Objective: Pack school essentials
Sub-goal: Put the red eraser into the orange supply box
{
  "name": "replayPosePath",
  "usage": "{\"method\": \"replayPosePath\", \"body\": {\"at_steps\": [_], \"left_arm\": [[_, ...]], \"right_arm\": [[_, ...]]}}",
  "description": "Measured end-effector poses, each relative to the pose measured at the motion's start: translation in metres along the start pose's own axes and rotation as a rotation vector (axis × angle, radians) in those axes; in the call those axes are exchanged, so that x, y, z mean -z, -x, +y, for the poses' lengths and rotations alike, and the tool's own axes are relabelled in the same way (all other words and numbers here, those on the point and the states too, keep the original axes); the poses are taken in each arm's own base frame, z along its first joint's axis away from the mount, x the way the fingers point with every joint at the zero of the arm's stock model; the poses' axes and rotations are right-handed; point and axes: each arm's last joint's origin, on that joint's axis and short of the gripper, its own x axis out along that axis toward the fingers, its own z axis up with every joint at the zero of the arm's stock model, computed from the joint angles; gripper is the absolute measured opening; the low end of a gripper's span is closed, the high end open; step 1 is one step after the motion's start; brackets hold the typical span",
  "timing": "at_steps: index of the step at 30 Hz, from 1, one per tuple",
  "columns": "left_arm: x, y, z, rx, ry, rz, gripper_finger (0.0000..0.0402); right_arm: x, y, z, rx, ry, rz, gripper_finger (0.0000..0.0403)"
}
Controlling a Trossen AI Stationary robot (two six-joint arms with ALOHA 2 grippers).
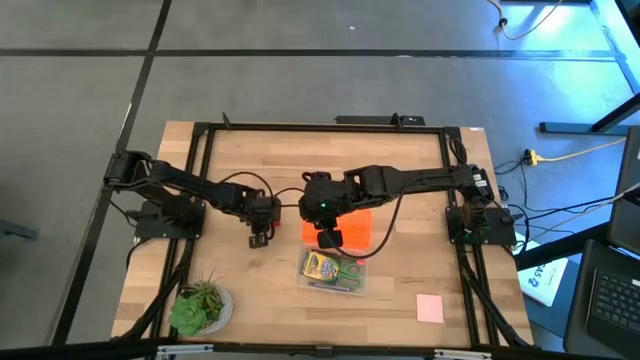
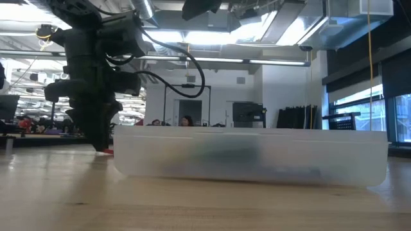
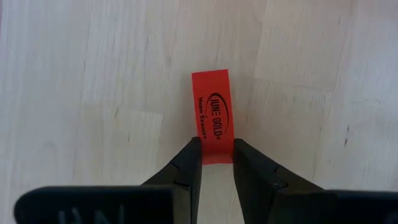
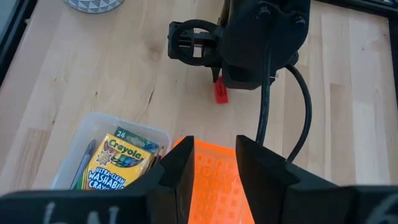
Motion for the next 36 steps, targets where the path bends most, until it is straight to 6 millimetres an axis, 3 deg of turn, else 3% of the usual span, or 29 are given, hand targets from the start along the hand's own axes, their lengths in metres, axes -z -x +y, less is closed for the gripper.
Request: {"method": "replayPosePath", "body": {"at_steps": [13,20,36], "left_arm": [[0.000,0.000,0.000,0.000,0.001,-0.004,0.0174],[-0.006,0.000,0.000,-0.014,0.003,-0.066,0.0182],[-0.006,-0.010,0.000,-0.031,0.008,-0.035,0.0183]], "right_arm": [[0.000,0.000,0.000,0.000,0.000,0.000,0.0120],[0.000,0.000,0.000,0.000,0.000,0.000,0.0120],[-0.001,0.000,0.000,0.001,-0.001,-0.012,0.0120]]}}
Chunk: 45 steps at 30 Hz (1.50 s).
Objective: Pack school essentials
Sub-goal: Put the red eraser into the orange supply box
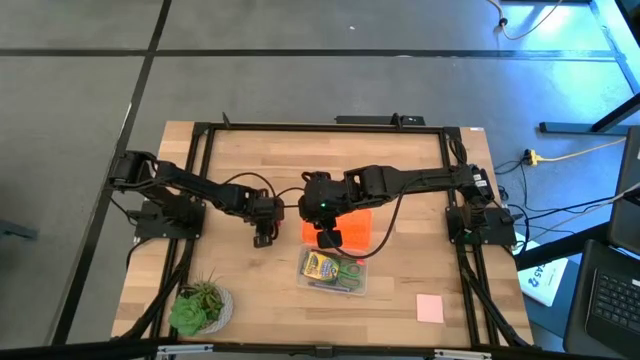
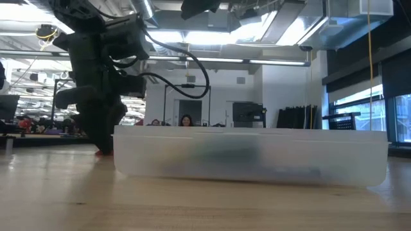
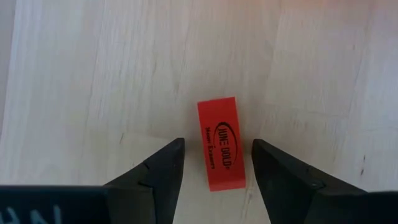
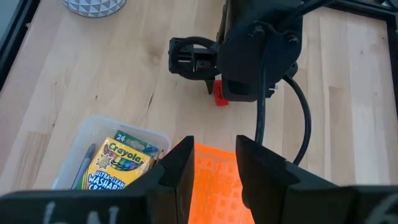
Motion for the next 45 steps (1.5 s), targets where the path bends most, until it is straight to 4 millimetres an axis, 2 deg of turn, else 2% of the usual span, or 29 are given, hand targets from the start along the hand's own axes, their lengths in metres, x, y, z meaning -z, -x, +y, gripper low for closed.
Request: {"method": "replayPosePath", "body": {"at_steps": [17,33,38,45], "left_arm": [[0.0006,-0.0047,-0.0022,-0.013,0.005,0.012,0.0181],[0.0004,-0.0054,-0.0021,-0.018,0.003,0.008,0.0112],[0.0008,-0.0056,-0.0019,-0.030,0.008,0.009,0.0128],[0.0014,-0.0068,-0.0009,-0.059,0.012,0.012,0.0184]], "right_arm": [[-0.0011,0.0000,-0.0001,0.001,-0.001,-0.011,0.0120],[-0.0010,0.0000,0.0000,0.001,-0.001,-0.010,0.0120],[-0.0010,0.0000,0.0000,0.001,-0.001,-0.010,0.0120],[-0.0010,0.0000,0.0000,0.001,-0.001,-0.010,0.0120]]}}
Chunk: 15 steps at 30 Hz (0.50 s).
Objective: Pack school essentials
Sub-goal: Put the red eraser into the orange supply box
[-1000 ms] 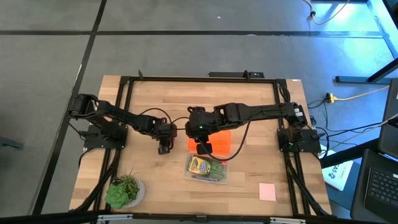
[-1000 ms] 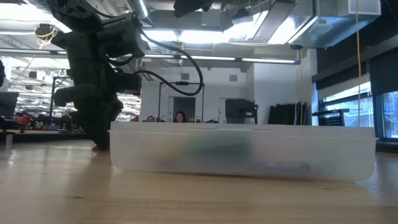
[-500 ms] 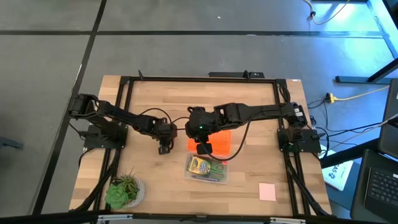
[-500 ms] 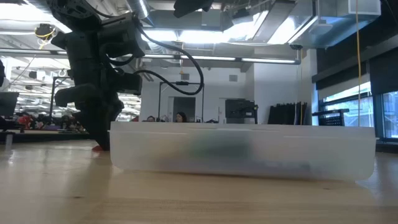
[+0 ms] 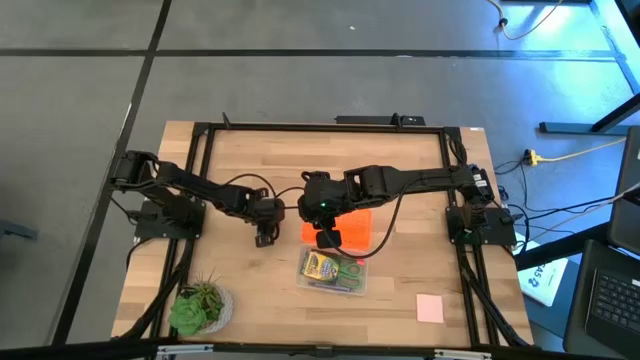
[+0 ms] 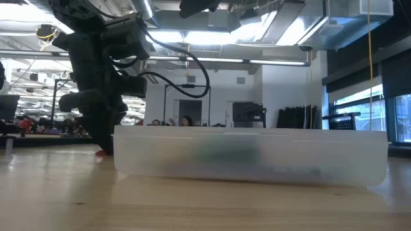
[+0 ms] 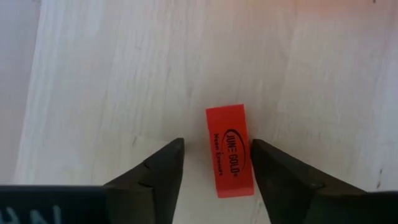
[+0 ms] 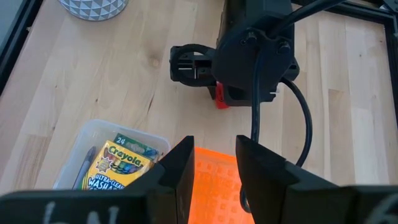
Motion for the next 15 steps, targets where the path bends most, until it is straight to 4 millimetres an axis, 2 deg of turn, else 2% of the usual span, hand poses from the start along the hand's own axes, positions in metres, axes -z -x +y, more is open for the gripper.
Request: {"method": "replayPosePath", "body": {"at_steps": [7,15], "left_arm": [[0.0004,-0.0042,-0.0004,0.000,0.021,0.024,0.0199],[0.0004,-0.0042,-0.0006,0.005,0.020,0.024,0.0175]], "right_arm": [[-0.0004,0.0000,0.0000,0.000,0.000,-0.004,0.0120],[-0.0022,0.0000,-0.0002,0.002,-0.002,-0.023,0.0120]]}}
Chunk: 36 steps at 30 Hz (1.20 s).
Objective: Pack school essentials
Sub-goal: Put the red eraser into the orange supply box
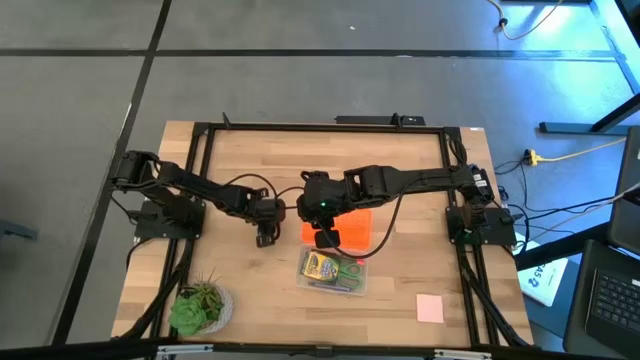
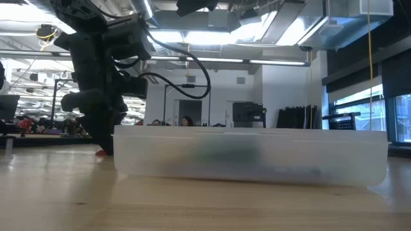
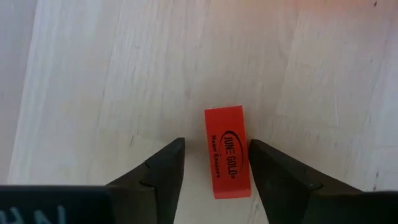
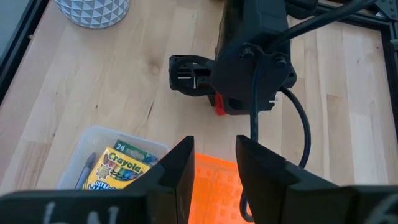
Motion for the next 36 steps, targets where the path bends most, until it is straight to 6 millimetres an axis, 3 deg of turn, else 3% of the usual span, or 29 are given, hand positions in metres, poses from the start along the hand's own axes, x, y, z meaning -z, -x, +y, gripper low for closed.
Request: {"method": "replayPosePath", "body": {"at_steps": [14,22,36], "left_arm": [[0.000,0.000,-0.001,0.017,-0.007,0.002,0.0067],[0.000,0.000,-0.001,0.018,-0.006,0.002,0.0061],[0.006,0.018,0.004,0.026,0.007,-0.005,0.0059]], "right_arm": [[0.000,0.000,0.000,0.000,0.000,-0.002,0.0120],[0.000,0.000,0.000,0.000,0.000,-0.002,0.0120],[0.000,0.000,0.000,0.000,0.000,-0.005,0.0120]]}}
